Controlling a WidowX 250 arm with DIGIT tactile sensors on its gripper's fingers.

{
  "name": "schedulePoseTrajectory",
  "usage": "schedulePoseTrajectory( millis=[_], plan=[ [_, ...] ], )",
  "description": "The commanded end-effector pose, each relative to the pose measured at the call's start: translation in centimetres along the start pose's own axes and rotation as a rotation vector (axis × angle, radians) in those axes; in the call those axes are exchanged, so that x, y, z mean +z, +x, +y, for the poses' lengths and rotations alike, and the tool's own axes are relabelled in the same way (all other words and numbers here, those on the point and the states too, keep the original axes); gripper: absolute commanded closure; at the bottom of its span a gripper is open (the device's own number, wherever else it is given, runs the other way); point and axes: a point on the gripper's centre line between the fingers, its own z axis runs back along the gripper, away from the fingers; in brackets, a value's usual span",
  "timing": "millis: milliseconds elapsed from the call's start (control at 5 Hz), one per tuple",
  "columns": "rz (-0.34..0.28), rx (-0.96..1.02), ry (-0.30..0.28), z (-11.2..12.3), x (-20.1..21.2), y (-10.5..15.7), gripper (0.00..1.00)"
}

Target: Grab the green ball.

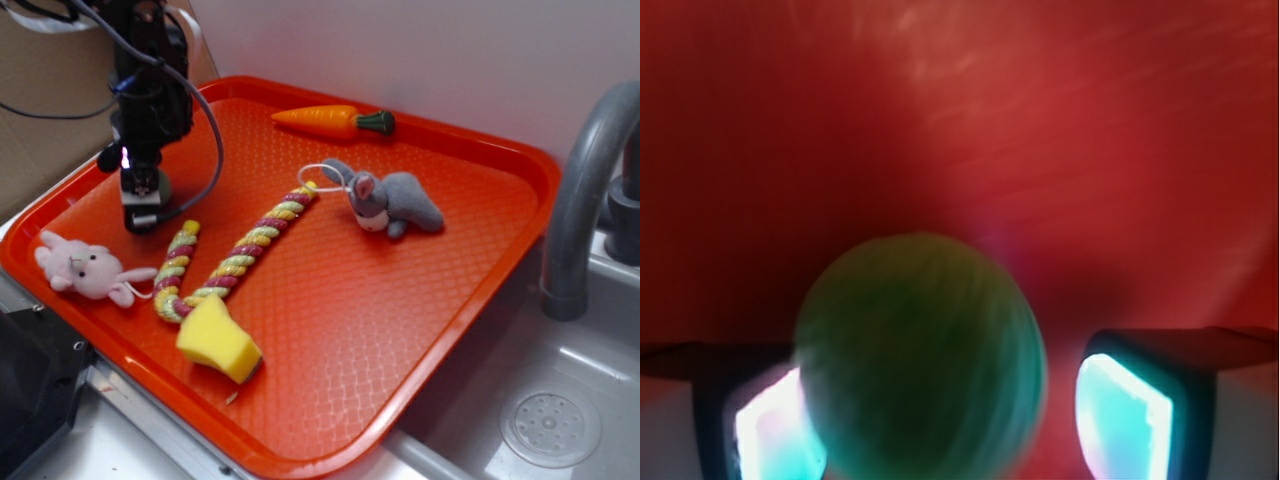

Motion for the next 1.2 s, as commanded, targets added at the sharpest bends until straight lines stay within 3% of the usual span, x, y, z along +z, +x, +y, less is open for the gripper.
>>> schedulePoseTrajectory(
  millis=[0,200,400,600,800,1000],
  plan=[
    [-0.059,0.127,-0.038,0.6,0.7,-0.4,1.00],
    [-0.083,0.358,0.046,0.4,5.5,-0.9,1.00],
    [-0.225,0.573,0.050,-1.9,11.5,1.0,1.00],
    [-0.263,0.646,0.049,-5.4,15.7,2.1,1.00],
    [-0.301,0.591,-0.013,-9.2,19.5,1.8,1.00],
    [-0.367,0.514,-0.069,-10.2,22.0,0.1,1.00]
  ],
)
